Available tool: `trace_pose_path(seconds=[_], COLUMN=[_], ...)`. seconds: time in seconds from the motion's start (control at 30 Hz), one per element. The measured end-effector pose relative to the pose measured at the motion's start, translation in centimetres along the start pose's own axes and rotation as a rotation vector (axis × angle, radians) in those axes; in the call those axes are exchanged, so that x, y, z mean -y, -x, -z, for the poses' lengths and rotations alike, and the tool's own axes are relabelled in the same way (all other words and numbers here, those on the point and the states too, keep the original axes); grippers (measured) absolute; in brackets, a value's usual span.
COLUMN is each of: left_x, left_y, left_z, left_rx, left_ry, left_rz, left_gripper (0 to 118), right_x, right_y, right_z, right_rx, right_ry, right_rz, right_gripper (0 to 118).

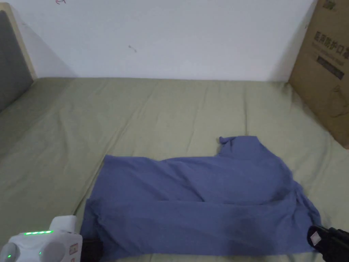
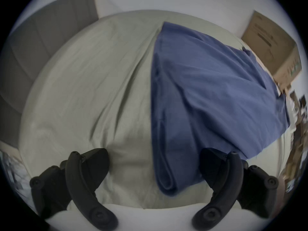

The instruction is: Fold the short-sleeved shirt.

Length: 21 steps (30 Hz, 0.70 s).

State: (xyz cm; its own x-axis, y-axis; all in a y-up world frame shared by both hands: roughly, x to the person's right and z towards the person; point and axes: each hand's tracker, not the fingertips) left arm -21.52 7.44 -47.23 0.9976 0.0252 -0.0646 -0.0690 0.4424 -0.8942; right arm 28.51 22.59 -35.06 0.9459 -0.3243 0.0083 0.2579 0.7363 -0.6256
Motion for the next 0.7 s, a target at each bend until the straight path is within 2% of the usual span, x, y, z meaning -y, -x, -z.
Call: trace_pose_path(seconds=[0.03,0.1,0.13,0.17,0.27,0.33,0.37,0.4,0.43,0.47,0.5,0.57,0.6,0.7], left_x=[-0.2,0.0,0.3,0.5,1.2,1.1,0.8,0.7,0.7,0.7,0.3,0.4,0.5,0.2], left_y=[-0.6,-1.1,-1.6,-2.0,-2.4,-2.3,-2.5,-2.1,-1.7,-1.5,-1.2,-0.9,-0.8,-1.0], left_z=[-0.8,-2.3,-3.2,-3.7,-4.4,-4.9,-5.6,-6.0,-6.4,-6.8,-7.0,-7.4,-7.6,-7.4], left_rx=[-0.011,0.028,0.036,0.083,0.103,0.11,0.114,0.126,0.122,0.12,0.114,0.093,0.072,0.065], left_ry=[-0.011,-0.037,-0.079,-0.096,-0.123,-0.119,-0.119,-0.12,-0.128,-0.13,-0.131,-0.129,-0.138,-0.123], left_rz=[0.043,0.051,0.076,0.091,0.085,0.057,0.034,0.009,-0.001,-0.005,-0.003,0.009,0.024,0.043], left_gripper=[107,73,43,3,4,4,4,4,4,4,4,4,4,4], right_x=[-0.2,-0.8,-1.3,-1.7,-3.3,-4.1,-4.7,-5.2,-5.5,-5.5,-5.4,-5.4,-5.5,-5.2], right_y=[-0.5,-1.7,-3.2,-4.0,-7.0,-8.6,-9.4,-10.0,-10.8,-11.6,-12.6,-14.3,-15.0,-16.2], right_z=[0.2,0.7,1.1,1.5,3.3,5.1,6.5,8.0,9.6,10.9,12.3,14.0,14.9,16.9], right_rx=[0.014,0.038,0.054,0.071,0.157,0.226,0.207,0.201,0.216,0.218,0.229,0.222,0.252,0.248], right_ry=[-0.001,-0.002,-0.01,-0.016,-0.007,0.005,0.068,0.162,0.234,0.274,0.318,0.315,0.366,0.399], right_rz=[0.002,0.006,0.013,0.018,0.036,0.01,-0.011,-0.025,-0.018,0.008,0.051,0.126,0.148,0.191], right_gripper=[4,4,4,4,4,4,9,27,64,111,118,118,118,117])
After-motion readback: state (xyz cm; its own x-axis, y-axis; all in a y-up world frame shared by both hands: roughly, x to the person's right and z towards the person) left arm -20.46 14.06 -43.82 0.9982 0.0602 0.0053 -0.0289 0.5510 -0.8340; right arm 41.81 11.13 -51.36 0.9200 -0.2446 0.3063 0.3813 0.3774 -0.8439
